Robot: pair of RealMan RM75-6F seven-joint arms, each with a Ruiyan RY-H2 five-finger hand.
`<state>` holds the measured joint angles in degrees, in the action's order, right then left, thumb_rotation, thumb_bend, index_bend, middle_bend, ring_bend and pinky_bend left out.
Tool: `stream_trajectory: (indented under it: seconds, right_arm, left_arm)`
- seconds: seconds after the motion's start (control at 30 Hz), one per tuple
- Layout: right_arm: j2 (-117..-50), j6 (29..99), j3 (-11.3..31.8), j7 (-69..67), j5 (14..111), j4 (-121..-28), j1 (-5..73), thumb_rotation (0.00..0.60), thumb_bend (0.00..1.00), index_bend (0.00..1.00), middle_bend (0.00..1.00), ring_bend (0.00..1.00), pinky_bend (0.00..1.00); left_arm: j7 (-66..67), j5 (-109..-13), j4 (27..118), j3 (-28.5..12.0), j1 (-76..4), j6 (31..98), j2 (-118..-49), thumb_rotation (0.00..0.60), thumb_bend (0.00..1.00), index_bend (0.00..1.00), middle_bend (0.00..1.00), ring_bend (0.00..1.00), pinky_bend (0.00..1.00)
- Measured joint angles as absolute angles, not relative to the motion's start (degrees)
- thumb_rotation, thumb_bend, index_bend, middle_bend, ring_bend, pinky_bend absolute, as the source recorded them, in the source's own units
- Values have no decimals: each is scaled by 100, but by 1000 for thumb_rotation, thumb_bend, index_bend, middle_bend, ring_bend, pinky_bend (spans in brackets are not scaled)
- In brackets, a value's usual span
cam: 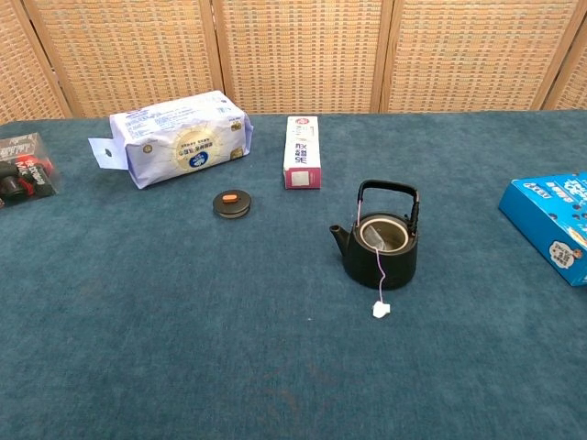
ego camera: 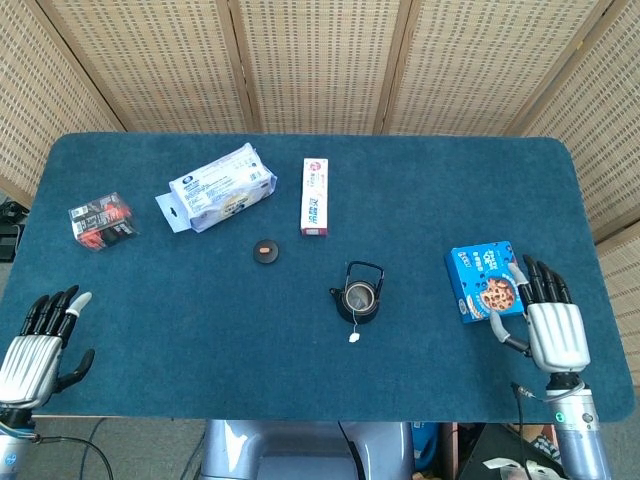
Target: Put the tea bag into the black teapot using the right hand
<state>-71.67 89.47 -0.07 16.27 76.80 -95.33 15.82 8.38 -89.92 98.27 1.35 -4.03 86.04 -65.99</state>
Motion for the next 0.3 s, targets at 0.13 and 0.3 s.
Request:
stream_trajectory:
  seconds: [0.13,0.3]
  right_arm:
    - [-7255,8975,-24,1498,7731,-9416,1437,0,536,13,60,0,128]
    - [-7315,8972,-6,1362,7809,-9296,1307,0,531,13,59,0,128]
  left_arm:
    - [893,-9059,9852,143,-380,8665,-6607,600,408,0,0,0,0]
    - [925,-9093,9866,147,-377,8666,-6610,600,408,0,0,0,0]
